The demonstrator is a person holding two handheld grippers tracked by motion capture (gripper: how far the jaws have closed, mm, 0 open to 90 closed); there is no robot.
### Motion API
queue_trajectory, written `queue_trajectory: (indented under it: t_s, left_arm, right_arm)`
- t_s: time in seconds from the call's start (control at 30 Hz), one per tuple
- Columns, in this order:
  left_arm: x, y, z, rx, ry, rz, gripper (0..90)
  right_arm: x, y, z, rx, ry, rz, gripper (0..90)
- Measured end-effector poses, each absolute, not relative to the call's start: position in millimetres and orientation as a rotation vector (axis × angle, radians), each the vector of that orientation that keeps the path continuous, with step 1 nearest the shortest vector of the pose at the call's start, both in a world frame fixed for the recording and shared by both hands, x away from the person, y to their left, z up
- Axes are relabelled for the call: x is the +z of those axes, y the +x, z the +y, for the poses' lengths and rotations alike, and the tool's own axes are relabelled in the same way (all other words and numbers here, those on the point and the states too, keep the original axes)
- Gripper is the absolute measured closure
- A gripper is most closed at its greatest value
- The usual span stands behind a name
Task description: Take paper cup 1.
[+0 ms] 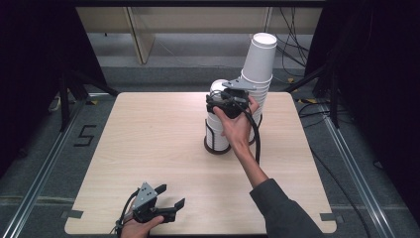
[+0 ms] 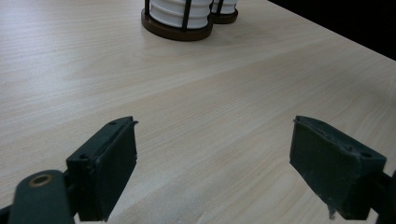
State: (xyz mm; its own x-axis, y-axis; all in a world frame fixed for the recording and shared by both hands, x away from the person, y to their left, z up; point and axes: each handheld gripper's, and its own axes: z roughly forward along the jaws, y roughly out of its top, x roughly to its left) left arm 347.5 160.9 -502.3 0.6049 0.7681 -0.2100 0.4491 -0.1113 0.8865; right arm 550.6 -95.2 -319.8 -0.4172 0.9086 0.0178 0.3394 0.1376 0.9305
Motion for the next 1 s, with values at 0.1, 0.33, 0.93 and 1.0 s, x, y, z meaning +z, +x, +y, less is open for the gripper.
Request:
queue_trajectory:
  t_s: [0.1, 0.33, 0.93, 1.0]
  left_arm:
    - [-502.9, 348.0, 160.6, 0.362, 1.744, 0.994, 14.3]
    - [-502.3, 347.5, 160.8, 0.363, 1.749, 0.998, 14.3]
    - [-500.6, 347.6, 162.5, 0.372, 1.72, 0.983, 14.3]
    - [-500.4, 347.5, 162.5, 0.371, 1.719, 0.98, 14.3]
  right_arm:
    - [-306.8, 548.9, -97.9, 1.302, 1.181, 1.821, 20.5]
    - [-285.3, 542.0, -101.3, 1.352, 1.155, 1.788, 20.7]
    - [-256.5, 485.8, -112.6, 1.456, 0.971, 1.889, 20.9]
    - [-261.9, 480.1, -112.1, 1.461, 0.966, 1.912, 20.9]
